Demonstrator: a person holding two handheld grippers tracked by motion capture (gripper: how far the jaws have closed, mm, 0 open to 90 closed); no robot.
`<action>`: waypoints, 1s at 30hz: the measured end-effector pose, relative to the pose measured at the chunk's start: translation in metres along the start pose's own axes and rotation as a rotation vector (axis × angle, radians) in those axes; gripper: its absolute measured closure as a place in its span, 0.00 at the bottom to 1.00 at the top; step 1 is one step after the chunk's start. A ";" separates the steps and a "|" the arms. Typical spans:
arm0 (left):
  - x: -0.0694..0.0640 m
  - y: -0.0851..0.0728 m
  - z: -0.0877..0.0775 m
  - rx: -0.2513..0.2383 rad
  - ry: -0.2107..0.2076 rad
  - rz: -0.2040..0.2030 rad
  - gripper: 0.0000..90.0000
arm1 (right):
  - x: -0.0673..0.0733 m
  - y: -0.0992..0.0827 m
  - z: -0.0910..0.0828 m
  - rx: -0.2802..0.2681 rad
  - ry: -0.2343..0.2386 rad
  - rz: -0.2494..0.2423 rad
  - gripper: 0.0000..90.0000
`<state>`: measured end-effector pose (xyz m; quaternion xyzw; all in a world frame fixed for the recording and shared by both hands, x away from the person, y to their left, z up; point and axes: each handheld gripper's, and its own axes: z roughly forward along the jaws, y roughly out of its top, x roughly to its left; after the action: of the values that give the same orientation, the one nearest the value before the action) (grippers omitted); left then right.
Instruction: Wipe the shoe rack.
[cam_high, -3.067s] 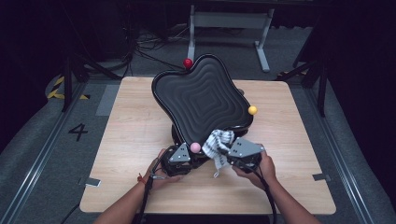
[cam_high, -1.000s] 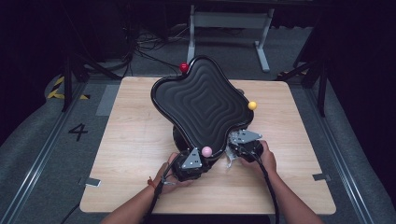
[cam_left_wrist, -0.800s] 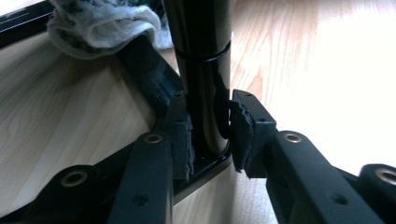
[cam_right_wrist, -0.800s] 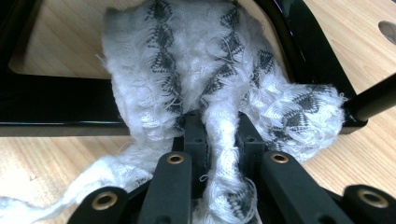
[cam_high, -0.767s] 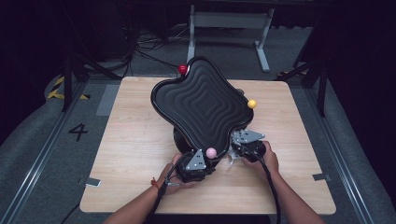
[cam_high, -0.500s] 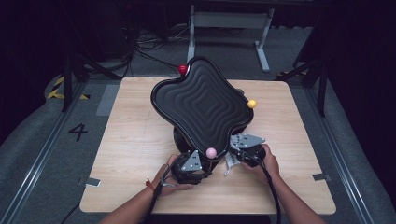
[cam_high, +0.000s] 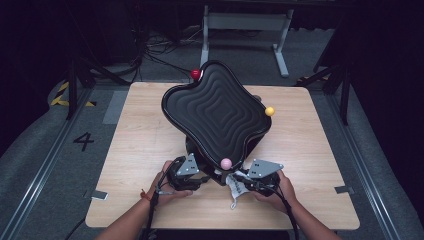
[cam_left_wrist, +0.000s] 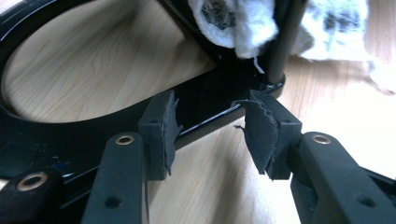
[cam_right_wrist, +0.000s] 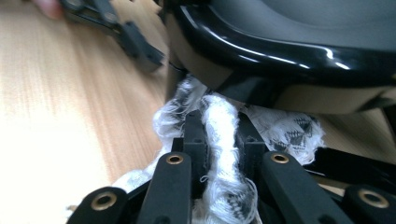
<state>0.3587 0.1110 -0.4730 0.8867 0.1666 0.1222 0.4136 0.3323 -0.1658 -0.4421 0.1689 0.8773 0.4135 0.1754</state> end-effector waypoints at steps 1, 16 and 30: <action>0.000 0.000 0.002 0.007 -0.002 -0.004 0.59 | 0.001 0.000 0.001 -0.001 0.007 -0.001 0.88; 0.000 0.001 0.011 0.002 -0.024 -0.007 0.59 | 0.008 -0.008 0.020 0.034 0.021 -0.054 0.87; 0.004 0.000 0.010 0.002 -0.032 -0.022 0.60 | -0.003 -0.018 0.029 0.049 -0.053 -0.035 0.87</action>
<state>0.3657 0.1057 -0.4787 0.8870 0.1697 0.1035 0.4167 0.3452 -0.1592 -0.4730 0.1685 0.8852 0.3840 0.2014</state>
